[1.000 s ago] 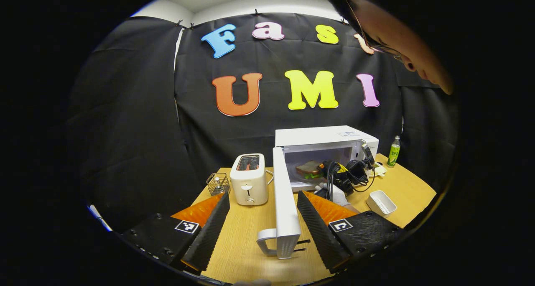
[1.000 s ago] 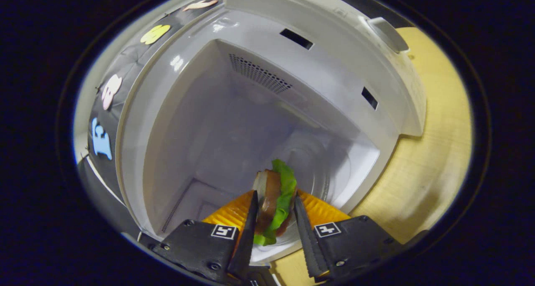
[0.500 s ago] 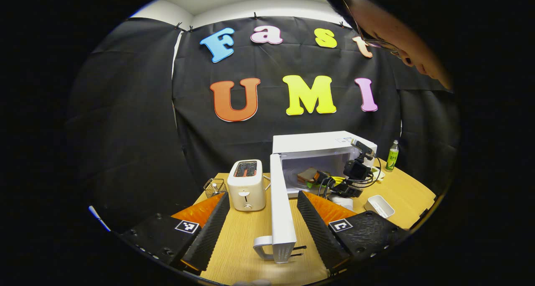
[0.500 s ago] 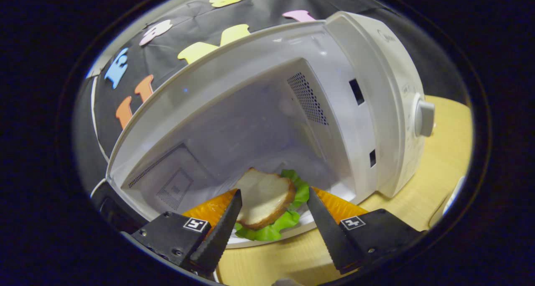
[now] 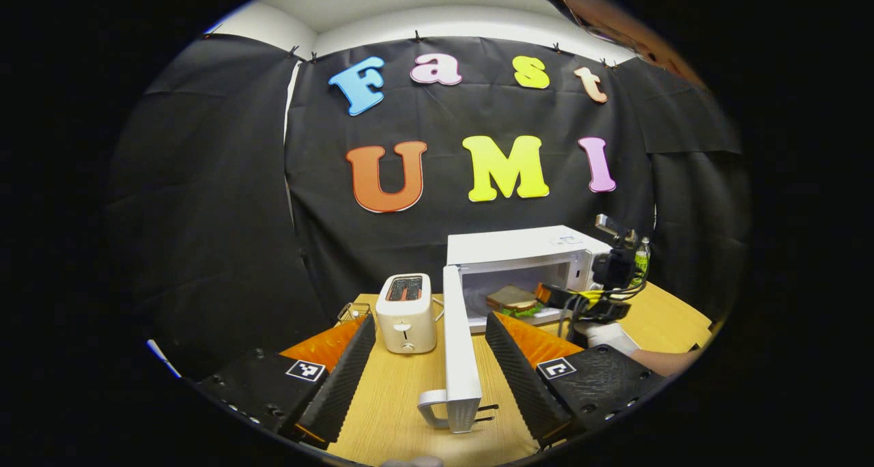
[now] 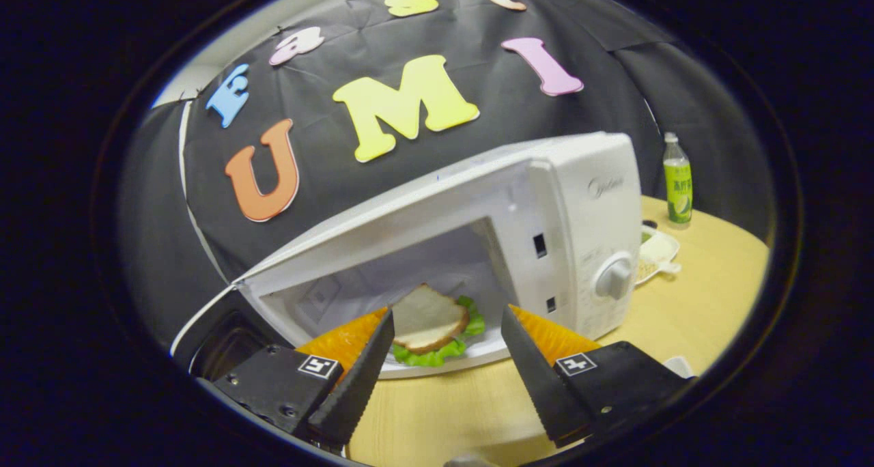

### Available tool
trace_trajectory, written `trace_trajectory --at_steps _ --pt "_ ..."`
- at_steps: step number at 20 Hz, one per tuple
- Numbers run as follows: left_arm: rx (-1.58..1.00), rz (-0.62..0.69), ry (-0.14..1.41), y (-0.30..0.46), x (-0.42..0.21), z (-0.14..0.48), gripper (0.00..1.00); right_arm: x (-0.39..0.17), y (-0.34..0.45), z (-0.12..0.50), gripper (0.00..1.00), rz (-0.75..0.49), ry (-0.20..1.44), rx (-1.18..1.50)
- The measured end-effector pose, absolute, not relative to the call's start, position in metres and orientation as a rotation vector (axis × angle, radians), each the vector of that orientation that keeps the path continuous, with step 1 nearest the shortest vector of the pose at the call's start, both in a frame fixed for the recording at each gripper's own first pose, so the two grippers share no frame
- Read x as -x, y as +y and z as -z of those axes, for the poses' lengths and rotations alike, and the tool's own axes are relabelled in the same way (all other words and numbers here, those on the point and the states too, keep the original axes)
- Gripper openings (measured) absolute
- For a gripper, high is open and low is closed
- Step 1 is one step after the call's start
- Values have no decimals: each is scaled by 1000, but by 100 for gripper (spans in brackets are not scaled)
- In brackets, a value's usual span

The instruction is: Open the microwave oven with the left hand, put the food in, and close the microwave oven.

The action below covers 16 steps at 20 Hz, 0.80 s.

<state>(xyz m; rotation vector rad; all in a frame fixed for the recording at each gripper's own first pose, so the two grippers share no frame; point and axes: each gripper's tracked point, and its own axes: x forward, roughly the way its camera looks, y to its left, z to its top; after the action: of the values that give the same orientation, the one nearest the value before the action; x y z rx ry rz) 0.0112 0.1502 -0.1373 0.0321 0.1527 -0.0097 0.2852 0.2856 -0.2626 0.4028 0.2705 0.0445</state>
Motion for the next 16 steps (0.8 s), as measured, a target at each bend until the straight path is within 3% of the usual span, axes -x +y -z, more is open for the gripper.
trace_trajectory --at_steps 1,2,3,4,5,7,8,11,12,13,14,15,16 --pt "-38 14 144 149 -10 133 97 -272 277 248 100 -63 264 -382" --pt "-45 16 142 149 -8 129 97 -258 267 234 91 -79 265 -357" --pt "-55 20 139 147 -7 127 96 -244 253 221 100 -85 268 -326" --pt "-60 25 135 145 -6 124 96 -231 239 205 100 -91 259 -298" --pt "-61 35 129 144 -5 121 96 -218 223 186 91 -92 241 -264" --pt "-59 52 126 138 -4 118 96 -193 186 154 91 -70 206 -163" --pt "-63 58 122 136 -5 115 97 -181 171 137 100 -68 185 -121" --pt "-58 74 105 134 -8 110 96 -142 129 104 100 -56 158 -59" --pt "-51 79 98 133 -10 108 96 -127 111 95 91 -33 157 -34" --pt "-42 84 99 133 -12 109 95 -114 94 85 91 -11 142 -17" --pt "-37 81 89 135 -15 106 90 -103 80 76 92 11 134 -9" --pt "-32 86 91 134 -18 108 77 -91 67 71 100 32 134 -1" --pt "-28 94 97 133 -19 111 70 -80 58 67 91 46 133 11"
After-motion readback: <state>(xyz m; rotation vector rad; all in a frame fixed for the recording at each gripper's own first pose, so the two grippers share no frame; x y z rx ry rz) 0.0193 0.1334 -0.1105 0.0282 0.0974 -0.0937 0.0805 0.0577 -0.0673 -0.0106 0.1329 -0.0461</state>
